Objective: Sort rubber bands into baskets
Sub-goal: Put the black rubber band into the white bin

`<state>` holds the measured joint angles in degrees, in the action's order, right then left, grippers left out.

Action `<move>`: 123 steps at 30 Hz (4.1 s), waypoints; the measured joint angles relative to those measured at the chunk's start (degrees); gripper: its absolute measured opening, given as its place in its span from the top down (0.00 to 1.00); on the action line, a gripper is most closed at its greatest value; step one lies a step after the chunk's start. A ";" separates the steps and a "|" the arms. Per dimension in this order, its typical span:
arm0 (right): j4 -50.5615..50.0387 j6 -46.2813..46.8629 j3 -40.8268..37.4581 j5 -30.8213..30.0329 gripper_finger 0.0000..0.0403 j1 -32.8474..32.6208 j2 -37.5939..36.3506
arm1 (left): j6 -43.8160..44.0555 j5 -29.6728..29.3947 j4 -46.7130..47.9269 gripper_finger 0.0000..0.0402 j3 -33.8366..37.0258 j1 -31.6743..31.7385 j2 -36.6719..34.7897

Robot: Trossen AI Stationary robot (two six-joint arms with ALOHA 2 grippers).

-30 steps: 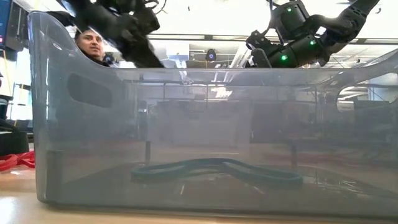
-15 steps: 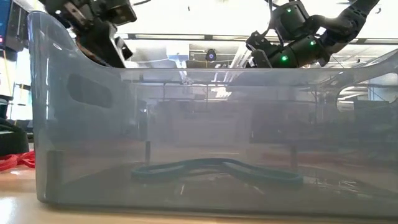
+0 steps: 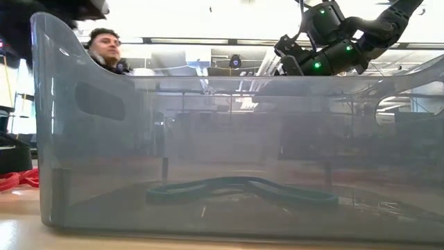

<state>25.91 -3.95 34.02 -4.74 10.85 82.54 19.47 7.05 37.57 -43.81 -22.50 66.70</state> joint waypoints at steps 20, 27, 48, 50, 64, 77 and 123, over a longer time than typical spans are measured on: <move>0.00 0.03 0.00 -0.01 1.00 0.00 0.00 | 19.94 1.05 4.52 1.00 0.00 -21.54 7.43; -0.01 0.03 0.00 0.00 1.00 0.00 0.00 | 22.24 -2.66 8.58 1.00 0.00 -22.62 13.73; 0.02 0.49 0.00 -0.01 1.00 -0.01 0.00 | 23.46 -7.81 16.64 1.00 -1.07 -22.43 16.04; 0.02 0.49 0.00 -0.01 1.00 -0.01 0.00 | 23.42 -7.99 16.61 1.00 -1.18 -22.43 16.04; 0.02 0.96 0.00 -0.01 1.00 -0.01 0.00 | 19.84 -8.83 16.49 1.00 -1.18 -19.30 16.02; 0.00 0.97 0.00 -0.01 1.00 -0.02 0.00 | 17.83 -6.14 14.89 0.86 -1.18 -18.60 16.02; -1.37 0.50 0.00 -0.01 1.00 -0.02 0.00 | 11.67 -3.13 10.86 0.93 0.24 -18.84 16.48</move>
<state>24.55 -3.45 34.02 -4.75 10.83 82.54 31.15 3.92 48.42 -43.57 -41.34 83.18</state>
